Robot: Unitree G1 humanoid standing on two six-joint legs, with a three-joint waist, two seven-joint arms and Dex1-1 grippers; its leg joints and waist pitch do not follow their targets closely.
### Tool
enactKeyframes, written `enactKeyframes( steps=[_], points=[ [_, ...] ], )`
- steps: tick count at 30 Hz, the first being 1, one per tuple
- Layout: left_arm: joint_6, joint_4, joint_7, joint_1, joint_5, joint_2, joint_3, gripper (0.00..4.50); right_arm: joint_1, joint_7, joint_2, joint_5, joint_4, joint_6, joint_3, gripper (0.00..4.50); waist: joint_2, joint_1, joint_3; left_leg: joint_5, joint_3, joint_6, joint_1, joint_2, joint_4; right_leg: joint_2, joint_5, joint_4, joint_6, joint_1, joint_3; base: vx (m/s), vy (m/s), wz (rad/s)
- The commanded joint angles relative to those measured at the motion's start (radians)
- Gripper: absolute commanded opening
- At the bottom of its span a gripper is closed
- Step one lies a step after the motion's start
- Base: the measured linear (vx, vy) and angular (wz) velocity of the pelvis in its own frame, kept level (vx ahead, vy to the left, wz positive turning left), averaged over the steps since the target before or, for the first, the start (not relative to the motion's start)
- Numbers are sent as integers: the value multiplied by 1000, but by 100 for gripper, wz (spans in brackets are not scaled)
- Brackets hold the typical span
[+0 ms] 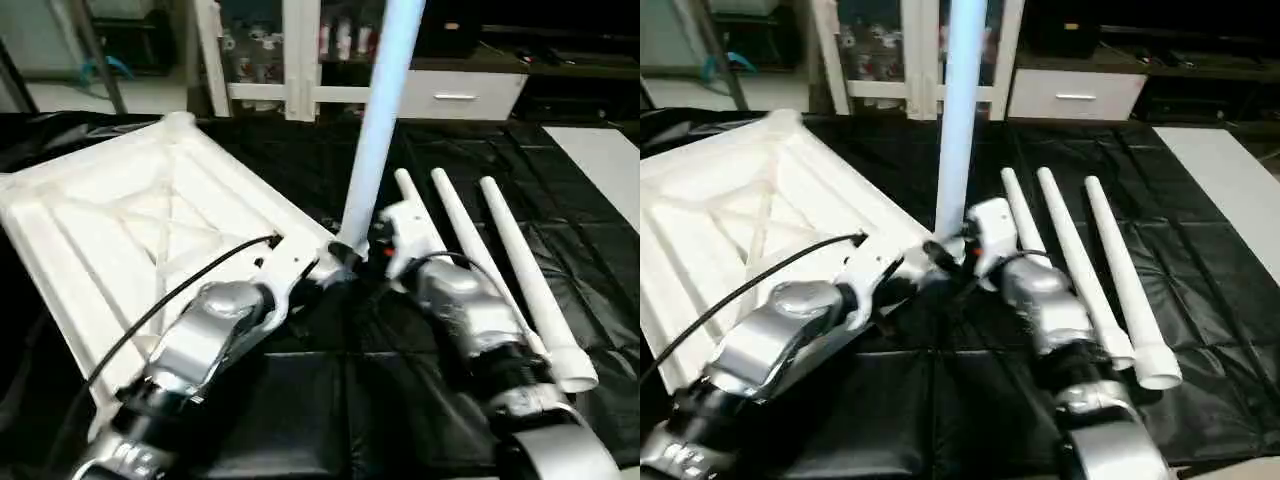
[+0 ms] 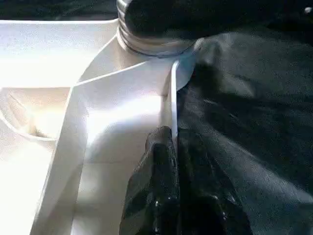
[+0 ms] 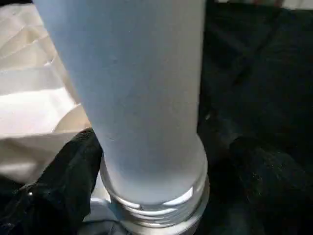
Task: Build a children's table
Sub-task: Rotate leg to tighten
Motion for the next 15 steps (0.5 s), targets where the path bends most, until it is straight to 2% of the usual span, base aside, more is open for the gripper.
enactKeyframes(
  steps=[1, 3, 5, 9, 11, 12, 15],
  points=[
    [18, 1, -28, 25, 1, 20, -27, 0, 6, 26, -25, -17, -27, 15, 8, 444, 8, 4, -55, -159, -18, 42, 12, 51, -73, -54, -153, -60, -256, 50, 33, 0, 0, 0],
    [17, -6, -39, 29, -2, 31, -31, 0, 11, 42, -38, -20, -36, 13, 14, 444, 7, 4, -54, -168, -19, 34, 12, 51, -74, -53, -166, -61, -250, 49, 32, 0, 0, 0],
    [20, -15, -52, 34, -6, 41, -35, 0, 15, 65, -49, -18, -44, 8, 19, 444, 8, 8, -56, -149, -18, 35, 13, 51, -71, -53, -137, -57, -252, 50, 33, 0, 0, 0],
    [29, -52, -91, 48, -16, 72, -49, 0, 33, 170, -87, -4, -82, -8, 49, 444, 5, 12, -58, -115, -17, 56, 12, 51, -68, -54, -87, -51, -266, 54, 32, 0, 0, 0],
    [29, -52, -91, 48, -16, 72, -49, 0, 33, 170, -87, -4, -82, -8, 49, 444, 6, 12, -56, -111, -17, 61, 11, 51, -68, -54, -88, -52, -268, 53, 32, 0, 0, 0],
    [30, -79, -125, 59, -24, 97, -64, 0, 40, 239, -112, -2, -93, -24, 67, 444, 5, 12, -56, -119, -17, 62, 12, 50, -68, -54, -101, -52, -270, 54, 32, 0, 0, 0],
    [24, -106, -163, 72, -34, 124, -74, 0, 47, 299, -134, 9, -105, -32, 76, 444, 5, 13, -55, -138, -18, 60, 12, 52, -69, -55, -134, -54, -265, 54, 31, 0, 0, 0]
  ],
)
